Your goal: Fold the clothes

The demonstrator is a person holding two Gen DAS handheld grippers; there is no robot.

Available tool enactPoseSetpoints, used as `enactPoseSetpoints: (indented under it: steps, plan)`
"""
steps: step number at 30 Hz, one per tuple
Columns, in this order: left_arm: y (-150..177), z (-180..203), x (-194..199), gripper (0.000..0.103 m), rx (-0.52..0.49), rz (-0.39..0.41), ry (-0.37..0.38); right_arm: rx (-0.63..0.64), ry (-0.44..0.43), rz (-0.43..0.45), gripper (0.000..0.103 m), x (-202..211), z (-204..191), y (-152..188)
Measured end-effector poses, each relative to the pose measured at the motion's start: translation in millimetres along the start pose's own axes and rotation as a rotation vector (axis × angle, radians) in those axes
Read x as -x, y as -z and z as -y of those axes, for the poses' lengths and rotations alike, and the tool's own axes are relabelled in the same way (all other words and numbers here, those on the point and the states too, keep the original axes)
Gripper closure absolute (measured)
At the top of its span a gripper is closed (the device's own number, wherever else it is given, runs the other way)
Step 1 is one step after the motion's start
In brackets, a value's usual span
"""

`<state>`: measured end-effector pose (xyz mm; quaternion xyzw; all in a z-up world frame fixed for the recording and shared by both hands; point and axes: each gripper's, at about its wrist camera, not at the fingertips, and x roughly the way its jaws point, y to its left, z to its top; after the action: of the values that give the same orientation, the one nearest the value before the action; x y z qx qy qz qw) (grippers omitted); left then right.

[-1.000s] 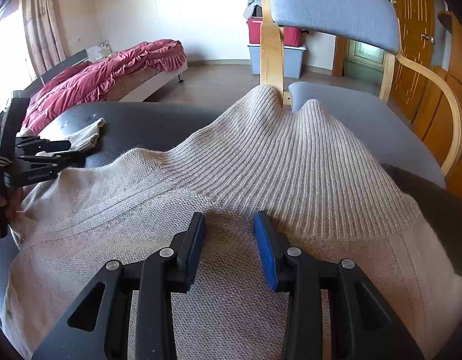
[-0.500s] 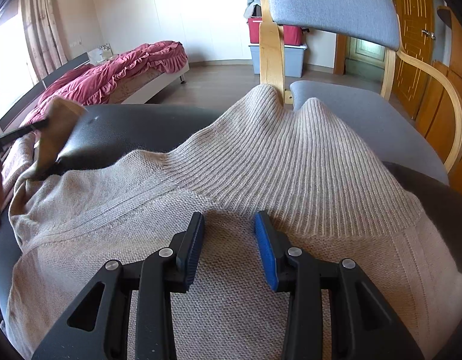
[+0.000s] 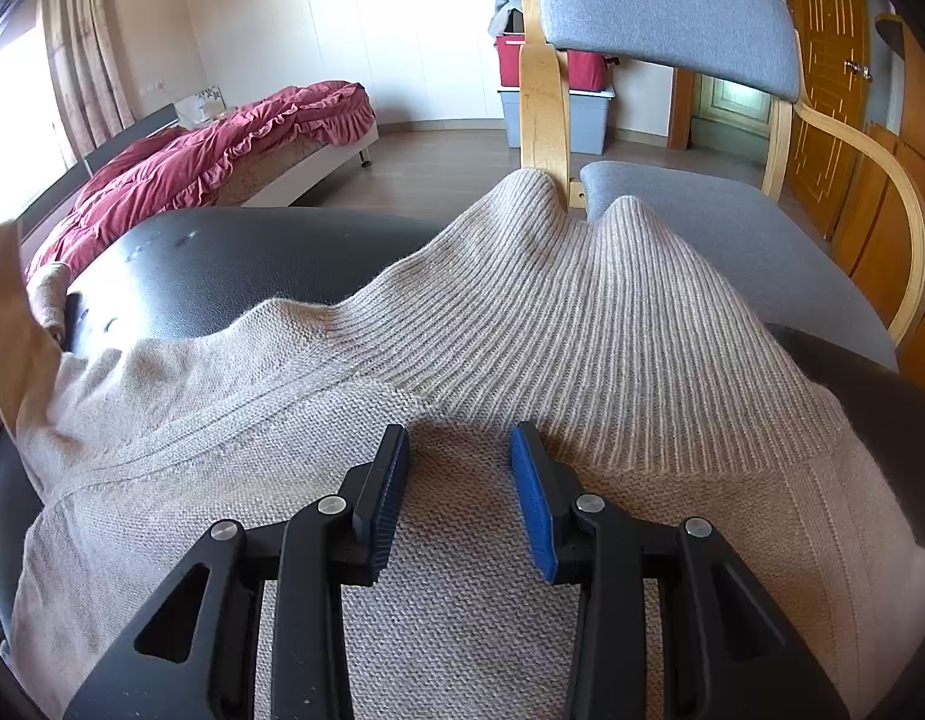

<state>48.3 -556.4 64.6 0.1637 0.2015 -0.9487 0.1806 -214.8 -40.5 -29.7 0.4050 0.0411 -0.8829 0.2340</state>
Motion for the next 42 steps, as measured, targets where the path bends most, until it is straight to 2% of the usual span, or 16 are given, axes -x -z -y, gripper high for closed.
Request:
enactPoseSetpoints:
  steps: [5,11,14,16,17,19,23,25,27,30,33,36,39,42]
  plan:
    - [26,-64,8,0.099,0.140,-0.021,-0.100,0.005,0.006,-0.001,0.064,0,-1,1]
    - [56,-107,9,0.099,0.222,-0.046,-0.231,0.010,0.015,-0.002,0.064,0,-3,2]
    - [67,-123,-1,0.096,0.277,-0.145,-0.275,0.017,0.023,-0.003,0.064,0,-5,3]
    - [72,-123,2,0.092,0.280,-0.161,-0.273,0.013,0.018,-0.002,0.064,0,-4,3]
    - [74,-121,9,0.085,0.279,-0.145,-0.277,0.011,0.015,-0.002,0.064,0,-3,3]
    - [78,-119,25,0.085,0.304,-0.115,-0.306,0.009,0.013,-0.002,0.064,0,-3,3]
    - [91,-111,84,0.085,0.459,0.058,-0.472,0.015,0.018,-0.003,0.064,0,-4,3]
    - [91,-83,100,0.085,0.434,0.123,-0.434,0.020,0.023,-0.003,0.064,0,-5,3]
    - [89,-34,100,0.085,0.323,0.119,-0.335,0.024,0.026,-0.004,0.064,-1,-6,3]
    - [94,55,67,0.083,0.126,-0.023,-0.138,0.027,0.027,-0.004,0.063,-1,-7,3]
    - [118,156,20,0.083,-0.044,-0.202,0.083,0.023,0.020,-0.003,0.063,-1,-6,3]
    - [156,247,-22,0.083,-0.156,-0.365,0.221,0.019,0.013,-0.002,0.062,-2,-6,3]
    - [183,301,-48,0.083,-0.247,-0.436,0.248,0.015,0.008,-0.001,0.062,-1,-4,4]
    - [200,312,-79,0.083,-0.328,-0.488,0.191,0.018,0.002,-0.002,0.061,-2,-4,4]
